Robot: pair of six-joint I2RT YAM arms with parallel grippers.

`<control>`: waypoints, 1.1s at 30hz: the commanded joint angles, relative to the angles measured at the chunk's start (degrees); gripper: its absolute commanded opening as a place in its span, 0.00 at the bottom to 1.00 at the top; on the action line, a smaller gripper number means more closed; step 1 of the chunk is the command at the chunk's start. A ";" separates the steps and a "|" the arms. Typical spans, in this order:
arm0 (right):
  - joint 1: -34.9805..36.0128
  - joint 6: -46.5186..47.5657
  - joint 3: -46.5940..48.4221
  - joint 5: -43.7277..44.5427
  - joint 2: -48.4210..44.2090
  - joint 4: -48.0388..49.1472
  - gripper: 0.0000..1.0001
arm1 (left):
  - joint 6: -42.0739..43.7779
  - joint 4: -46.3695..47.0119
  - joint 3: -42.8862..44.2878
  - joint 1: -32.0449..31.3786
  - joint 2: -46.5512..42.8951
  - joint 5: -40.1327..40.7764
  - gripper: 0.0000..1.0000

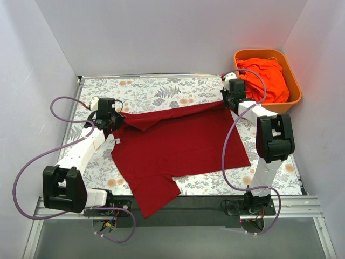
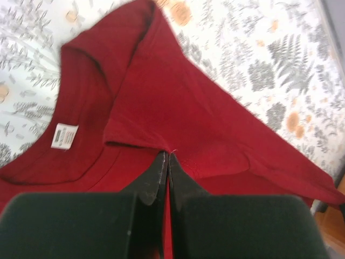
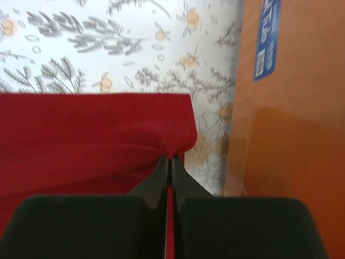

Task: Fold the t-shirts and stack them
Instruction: Fold the tshirt

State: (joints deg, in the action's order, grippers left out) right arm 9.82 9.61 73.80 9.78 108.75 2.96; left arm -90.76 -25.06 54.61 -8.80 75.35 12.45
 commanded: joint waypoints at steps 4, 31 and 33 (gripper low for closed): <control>-0.33 -4.86 -3.40 1.82 -3.19 0.99 0.01 | -2.14 0.89 -4.15 -0.08 -3.37 -1.37 0.00; -0.33 -10.65 -9.11 1.91 -6.36 -1.99 0.01 | -4.07 -0.34 -8.28 -0.08 -6.89 -5.50 0.00; -0.25 -11.27 -9.20 1.47 -5.13 -2.17 0.01 | -4.60 0.53 -9.69 -0.08 -6.97 -6.64 0.00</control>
State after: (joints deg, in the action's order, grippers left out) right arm 9.80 0.54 64.90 11.40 102.39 -0.10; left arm -94.13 -24.75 47.11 -8.80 70.00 7.44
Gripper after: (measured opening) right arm 0.013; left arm 0.014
